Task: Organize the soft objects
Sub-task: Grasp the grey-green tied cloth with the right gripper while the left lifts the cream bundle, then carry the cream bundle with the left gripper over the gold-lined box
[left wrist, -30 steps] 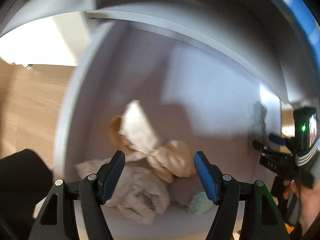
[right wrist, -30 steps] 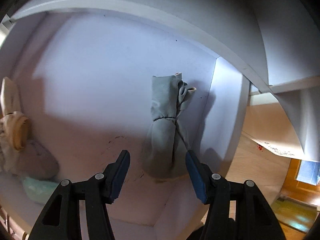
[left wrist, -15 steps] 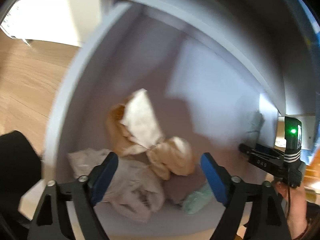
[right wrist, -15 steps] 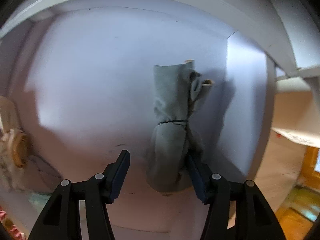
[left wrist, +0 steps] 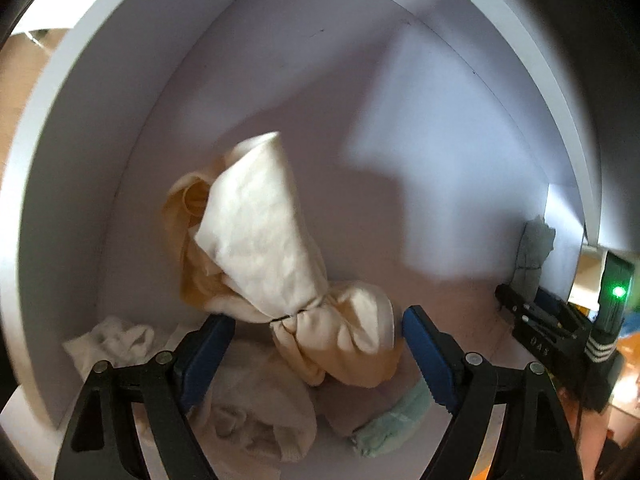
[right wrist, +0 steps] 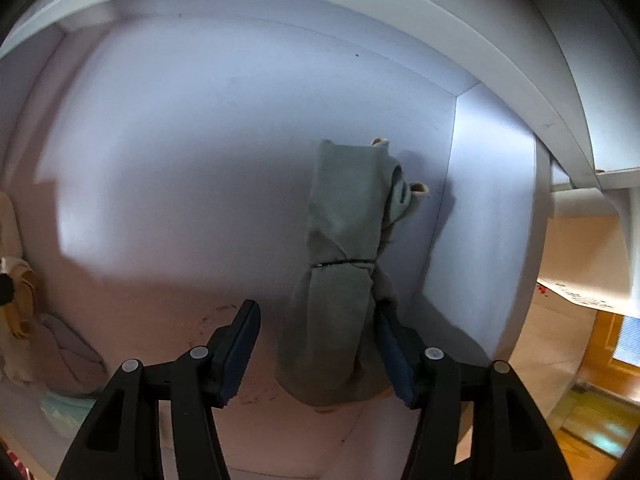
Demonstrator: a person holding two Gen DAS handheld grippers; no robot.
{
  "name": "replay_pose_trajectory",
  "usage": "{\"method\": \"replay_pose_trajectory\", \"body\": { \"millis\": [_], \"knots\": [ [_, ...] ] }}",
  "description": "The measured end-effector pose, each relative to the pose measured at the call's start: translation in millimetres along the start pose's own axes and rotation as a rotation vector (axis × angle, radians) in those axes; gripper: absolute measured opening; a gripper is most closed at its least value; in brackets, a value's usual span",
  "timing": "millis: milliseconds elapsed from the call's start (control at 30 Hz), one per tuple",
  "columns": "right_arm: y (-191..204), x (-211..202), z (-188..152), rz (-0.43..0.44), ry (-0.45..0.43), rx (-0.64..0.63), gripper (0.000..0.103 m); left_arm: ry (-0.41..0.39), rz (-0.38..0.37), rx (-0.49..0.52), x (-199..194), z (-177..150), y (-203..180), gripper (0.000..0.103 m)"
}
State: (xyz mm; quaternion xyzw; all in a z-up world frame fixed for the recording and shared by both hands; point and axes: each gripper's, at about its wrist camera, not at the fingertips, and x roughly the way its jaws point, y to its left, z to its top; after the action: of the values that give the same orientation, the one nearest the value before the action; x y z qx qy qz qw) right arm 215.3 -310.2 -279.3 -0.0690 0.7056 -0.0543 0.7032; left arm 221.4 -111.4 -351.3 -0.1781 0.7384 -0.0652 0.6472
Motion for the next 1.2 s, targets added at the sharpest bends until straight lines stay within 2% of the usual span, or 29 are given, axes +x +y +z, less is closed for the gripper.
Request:
{"method": "replay_pose_trajectory", "body": {
  "millis": [67,100,133,300,367,433,567,633,767,967,1033,1100,1200],
  "knots": [
    [1.9,0.0,-0.9,0.003,0.009,-0.014,0.061,-0.006,0.005,-0.001,0.4,1.2,1.8,0.073],
    [4.2,-1.0,-1.6,0.016,0.011,-0.011,0.055,-0.009,0.016,0.007,0.8,1.1,2.0,0.068],
    [4.1,-3.3,-3.3,0.046,0.011,0.009,0.049,-0.008,0.024,0.015,1.4,-0.4,2.6,0.059],
    [0.1,-8.1,-7.2,0.118,0.017,0.058,0.038,0.003,0.057,0.063,5.9,-3.2,-4.6,0.046],
    [-13.0,-8.2,-7.4,0.159,0.033,0.102,0.037,-0.002,0.060,0.071,3.8,-3.9,-6.3,0.043],
    [-15.5,-6.5,-6.6,0.182,0.041,0.118,0.038,-0.011,0.060,0.077,0.2,-2.5,-8.9,0.041],
    [-12.8,-10.4,-10.5,0.162,0.032,0.090,0.035,-0.057,0.065,0.079,-13.5,-10.5,-15.1,0.039],
    [2.9,-12.3,-19.8,0.159,0.026,0.091,0.032,-0.092,0.067,0.078,-28.3,-20.6,-20.1,0.036],
    [0.0,-16.2,-26.5,0.202,0.018,0.125,0.032,-0.171,0.062,0.107,-53.8,-31.2,-28.7,0.036],
    [-14.9,-18.4,-32.6,0.234,0.013,0.154,0.032,-0.298,0.063,0.250,-99.8,-61.2,-61.8,0.036],
    [-16.0,-21.0,-29.5,0.241,0.017,0.164,0.032,-0.336,0.047,0.306,-116.9,-73.8,-74.5,0.036],
    [-45.3,3.2,-28.8,0.244,0.017,0.167,0.032,-0.369,0.026,0.343,-131.7,-84.8,-86.4,0.036],
    [-47.4,4.3,-30.1,0.239,0.013,0.165,0.032,-0.417,-0.005,0.397,-154.2,-97.2,-105.9,0.036]
  ]
}}
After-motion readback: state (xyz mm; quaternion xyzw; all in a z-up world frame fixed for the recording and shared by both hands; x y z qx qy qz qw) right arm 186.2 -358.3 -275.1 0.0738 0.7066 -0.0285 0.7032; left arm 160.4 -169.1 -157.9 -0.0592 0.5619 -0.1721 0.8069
